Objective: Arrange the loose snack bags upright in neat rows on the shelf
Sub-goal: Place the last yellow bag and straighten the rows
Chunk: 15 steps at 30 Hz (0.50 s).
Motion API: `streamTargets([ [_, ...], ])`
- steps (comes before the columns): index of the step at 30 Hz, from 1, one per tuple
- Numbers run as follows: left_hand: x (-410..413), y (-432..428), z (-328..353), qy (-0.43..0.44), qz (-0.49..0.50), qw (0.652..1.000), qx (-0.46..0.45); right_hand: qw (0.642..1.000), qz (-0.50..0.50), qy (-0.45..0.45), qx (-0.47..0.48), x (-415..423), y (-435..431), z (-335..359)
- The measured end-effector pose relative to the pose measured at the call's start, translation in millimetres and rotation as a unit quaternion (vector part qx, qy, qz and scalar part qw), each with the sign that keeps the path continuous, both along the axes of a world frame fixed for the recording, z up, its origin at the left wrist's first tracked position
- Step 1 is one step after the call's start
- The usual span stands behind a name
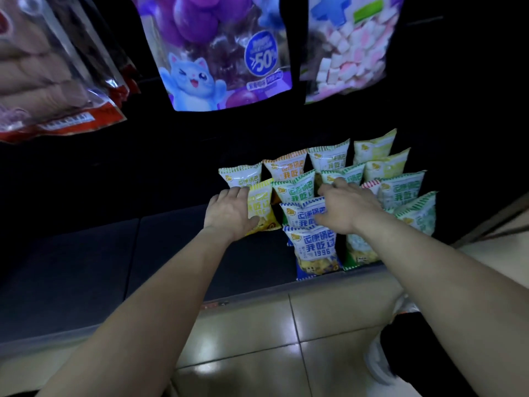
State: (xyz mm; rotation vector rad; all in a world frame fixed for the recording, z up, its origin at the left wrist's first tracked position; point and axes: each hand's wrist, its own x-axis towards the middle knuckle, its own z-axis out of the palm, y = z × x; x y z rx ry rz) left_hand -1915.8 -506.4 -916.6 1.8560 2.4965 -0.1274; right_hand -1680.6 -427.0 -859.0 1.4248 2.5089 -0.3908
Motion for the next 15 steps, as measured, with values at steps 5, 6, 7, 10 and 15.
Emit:
streamTargets([
  [5, 39, -29, 32, -0.014, -0.006, 1.0, 0.008, 1.0, -0.017, 0.004, 0.023, 40, -19, 9],
  [6, 47, -34, 38, -0.015, -0.008, 1.0, 0.009, 1.0, -0.022, -0.001, 0.021, 49, -24, 10],
  [7, 55, -40, 44, -0.019, -0.008, 1.0, 0.01, 0.999, -0.027, -0.006, 0.018, 58, -28, 12],
  [10, 80, -56, 56, -0.038, -0.004, 0.999, 0.007, 0.999, -0.037, -0.025, 0.019, 89, -37, 16],
  [15, 120, -59, 51, -0.037, -0.042, 0.998, -0.015, 0.996, -0.04, -0.074, 0.031, 151, -33, 13],
])
